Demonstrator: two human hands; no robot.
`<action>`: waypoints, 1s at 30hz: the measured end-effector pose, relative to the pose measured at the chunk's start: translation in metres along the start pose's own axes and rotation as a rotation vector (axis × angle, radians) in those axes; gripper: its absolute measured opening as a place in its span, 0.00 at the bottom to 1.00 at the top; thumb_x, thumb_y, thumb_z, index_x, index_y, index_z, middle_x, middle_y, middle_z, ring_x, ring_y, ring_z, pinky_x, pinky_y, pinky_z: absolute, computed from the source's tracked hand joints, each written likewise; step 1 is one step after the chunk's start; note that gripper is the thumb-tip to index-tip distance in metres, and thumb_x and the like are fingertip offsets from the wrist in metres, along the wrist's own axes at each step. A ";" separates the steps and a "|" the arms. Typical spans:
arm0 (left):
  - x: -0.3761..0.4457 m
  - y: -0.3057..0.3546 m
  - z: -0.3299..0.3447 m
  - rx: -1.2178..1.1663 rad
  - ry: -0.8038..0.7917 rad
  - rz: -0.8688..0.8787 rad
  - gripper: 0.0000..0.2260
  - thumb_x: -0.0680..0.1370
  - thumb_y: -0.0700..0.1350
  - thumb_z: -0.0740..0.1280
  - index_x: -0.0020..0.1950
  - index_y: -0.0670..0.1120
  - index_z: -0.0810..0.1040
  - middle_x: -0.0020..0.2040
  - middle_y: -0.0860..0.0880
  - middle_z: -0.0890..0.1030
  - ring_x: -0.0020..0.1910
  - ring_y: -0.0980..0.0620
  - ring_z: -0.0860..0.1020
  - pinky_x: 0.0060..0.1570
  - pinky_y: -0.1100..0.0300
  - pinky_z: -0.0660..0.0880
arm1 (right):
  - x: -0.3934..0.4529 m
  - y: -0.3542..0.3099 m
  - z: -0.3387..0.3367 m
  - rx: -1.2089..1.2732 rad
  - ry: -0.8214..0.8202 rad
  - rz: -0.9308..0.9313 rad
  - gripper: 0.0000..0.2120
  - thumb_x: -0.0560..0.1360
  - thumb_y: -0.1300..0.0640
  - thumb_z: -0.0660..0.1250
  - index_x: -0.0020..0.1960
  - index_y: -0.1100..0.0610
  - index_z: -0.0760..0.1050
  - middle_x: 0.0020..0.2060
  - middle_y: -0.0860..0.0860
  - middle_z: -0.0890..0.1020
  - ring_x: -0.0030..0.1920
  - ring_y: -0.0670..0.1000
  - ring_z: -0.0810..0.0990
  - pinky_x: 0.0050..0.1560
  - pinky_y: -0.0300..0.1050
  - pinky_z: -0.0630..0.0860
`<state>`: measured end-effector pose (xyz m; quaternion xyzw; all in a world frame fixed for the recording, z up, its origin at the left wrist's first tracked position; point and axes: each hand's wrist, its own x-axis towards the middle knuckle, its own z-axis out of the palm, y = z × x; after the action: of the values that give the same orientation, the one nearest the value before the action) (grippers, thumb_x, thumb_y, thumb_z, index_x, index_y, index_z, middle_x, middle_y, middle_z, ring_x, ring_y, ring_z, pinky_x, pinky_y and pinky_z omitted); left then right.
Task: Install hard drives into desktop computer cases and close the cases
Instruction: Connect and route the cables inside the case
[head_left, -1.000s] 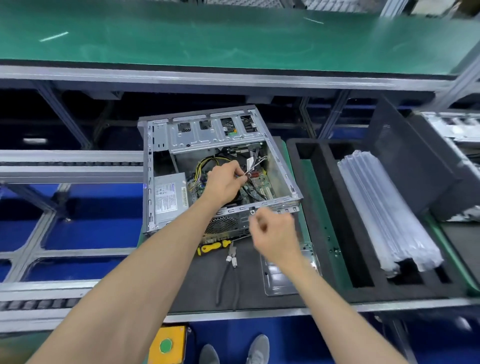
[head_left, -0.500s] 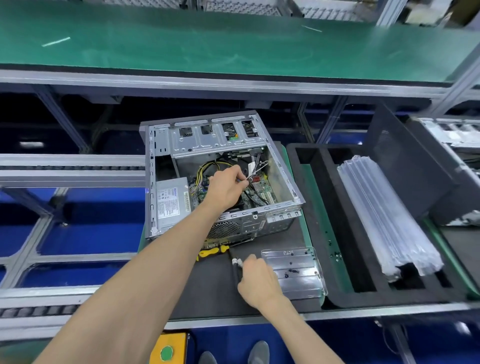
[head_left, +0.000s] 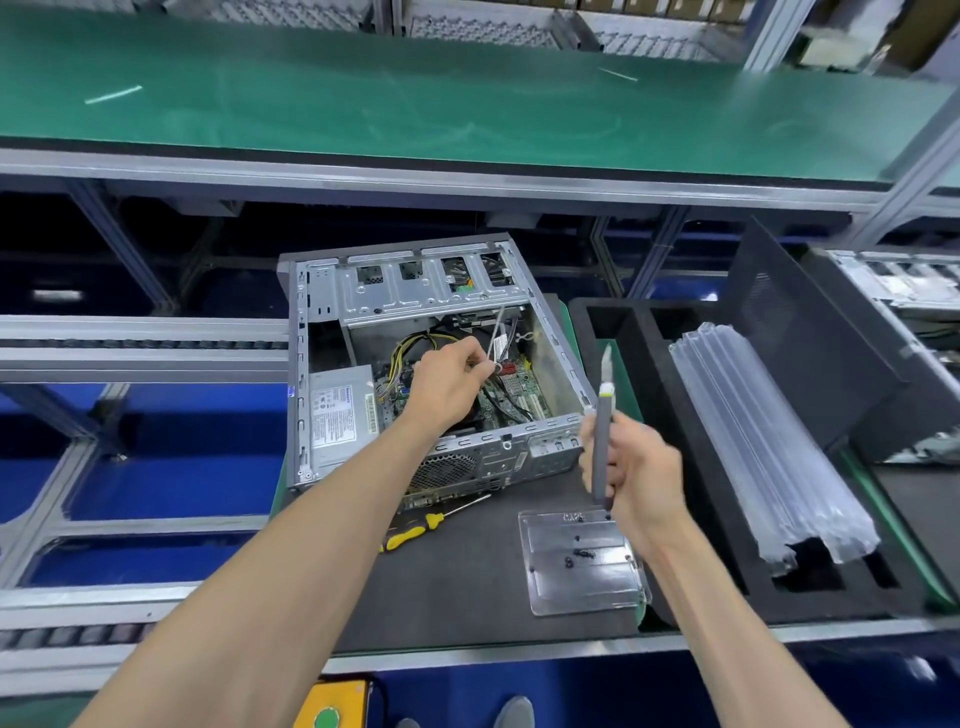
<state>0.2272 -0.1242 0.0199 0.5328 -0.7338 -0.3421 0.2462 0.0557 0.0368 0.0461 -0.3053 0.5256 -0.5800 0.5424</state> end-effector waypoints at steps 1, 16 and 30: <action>0.000 0.000 0.000 -0.018 0.012 -0.003 0.07 0.82 0.48 0.66 0.45 0.48 0.77 0.39 0.50 0.81 0.43 0.48 0.78 0.52 0.51 0.74 | 0.005 -0.008 0.000 0.130 -0.023 0.011 0.12 0.75 0.50 0.62 0.43 0.59 0.71 0.35 0.54 0.54 0.32 0.51 0.50 0.29 0.46 0.49; 0.004 -0.004 -0.001 -0.175 0.066 -0.064 0.07 0.82 0.44 0.60 0.47 0.50 0.77 0.39 0.46 0.81 0.33 0.51 0.75 0.35 0.56 0.70 | 0.075 -0.043 0.031 -1.268 -0.017 -0.055 0.19 0.62 0.43 0.67 0.32 0.55 0.62 0.27 0.49 0.69 0.28 0.52 0.66 0.32 0.45 0.64; 0.006 -0.007 0.002 -0.166 0.073 -0.037 0.08 0.84 0.49 0.59 0.47 0.50 0.73 0.35 0.49 0.78 0.30 0.53 0.71 0.32 0.57 0.66 | 0.086 -0.034 0.028 -1.792 -0.068 -0.282 0.10 0.73 0.47 0.57 0.44 0.54 0.67 0.33 0.49 0.73 0.37 0.56 0.75 0.41 0.50 0.63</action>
<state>0.2281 -0.1310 0.0131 0.5362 -0.6835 -0.3864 0.3099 0.0517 -0.0572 0.0666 -0.6913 0.7214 -0.0054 0.0408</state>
